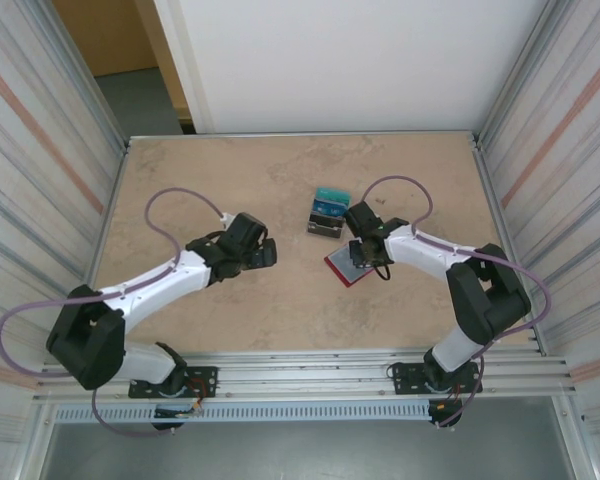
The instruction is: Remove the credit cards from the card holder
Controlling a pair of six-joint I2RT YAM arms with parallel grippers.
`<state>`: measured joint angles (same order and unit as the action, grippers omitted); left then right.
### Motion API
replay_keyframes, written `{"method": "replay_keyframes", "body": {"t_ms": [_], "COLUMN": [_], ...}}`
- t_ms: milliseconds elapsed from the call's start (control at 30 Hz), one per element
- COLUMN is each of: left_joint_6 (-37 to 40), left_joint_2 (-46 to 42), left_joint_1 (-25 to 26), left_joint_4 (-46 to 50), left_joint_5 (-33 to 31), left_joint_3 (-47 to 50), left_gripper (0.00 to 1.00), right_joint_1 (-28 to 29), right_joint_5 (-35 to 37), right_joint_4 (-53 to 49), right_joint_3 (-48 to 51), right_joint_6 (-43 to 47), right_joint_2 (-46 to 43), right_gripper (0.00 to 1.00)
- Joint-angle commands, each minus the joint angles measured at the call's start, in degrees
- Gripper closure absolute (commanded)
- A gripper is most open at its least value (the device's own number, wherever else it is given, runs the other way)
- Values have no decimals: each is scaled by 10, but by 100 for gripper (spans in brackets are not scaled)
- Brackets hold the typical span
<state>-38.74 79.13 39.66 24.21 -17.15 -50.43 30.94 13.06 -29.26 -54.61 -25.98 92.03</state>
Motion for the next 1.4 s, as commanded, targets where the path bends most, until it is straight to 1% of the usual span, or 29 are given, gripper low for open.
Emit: {"method": "replay_keyframes", "body": {"t_ms": [0, 67, 133, 200, 400, 500, 600, 767, 1033, 1233, 1367], "left_joint_6": [18, 20, 20, 19, 19, 20, 20, 20, 19, -11, -27], "left_joint_2": [33, 58, 79, 93, 112, 113, 115, 139, 197, 176, 152], "left_joint_1": [25, 38, 49, 57, 67, 68, 68, 73, 108, 125, 126], "left_joint_4": [3, 3, 3, 2, -2, -2, -1, -1, 16, 52, 54], "left_joint_5": [-23, -23, -21, -19, -9, -8, -8, -8, -31, -66, -62], "left_joint_3": [-37, -54, -70, -80, -96, -98, -95, -97, -121, -101, -65], "left_gripper": [1, 1, 1, 1, 1, 1, 1, 1, 1, 1, 1], "right_joint_1": [-34, -59, -81, -92, -99, -97, -88, -71, -24, 9, 24], "right_joint_5": [-43, -97, -152, -188, -265, -322, -347, -365, -356, -339, -330], "right_joint_4": [28, 43, 52, 56, 48, 47, 32, 30, 109, 135, 142], "right_joint_3": [7, 4, 1, 0, 2, 9, 19, 48, 112, 122, 109], "right_joint_6": [40, 60, 71, 73, 66, 52, 41, 0, -120, -167, -179], "right_joint_2": [-11, -1, 13, 26, 45, 35, 15, -29, -76, -80, -69], "right_gripper": [71, 73, 78, 79, 96, 97, 97, 92, 94, 96, 96]}}
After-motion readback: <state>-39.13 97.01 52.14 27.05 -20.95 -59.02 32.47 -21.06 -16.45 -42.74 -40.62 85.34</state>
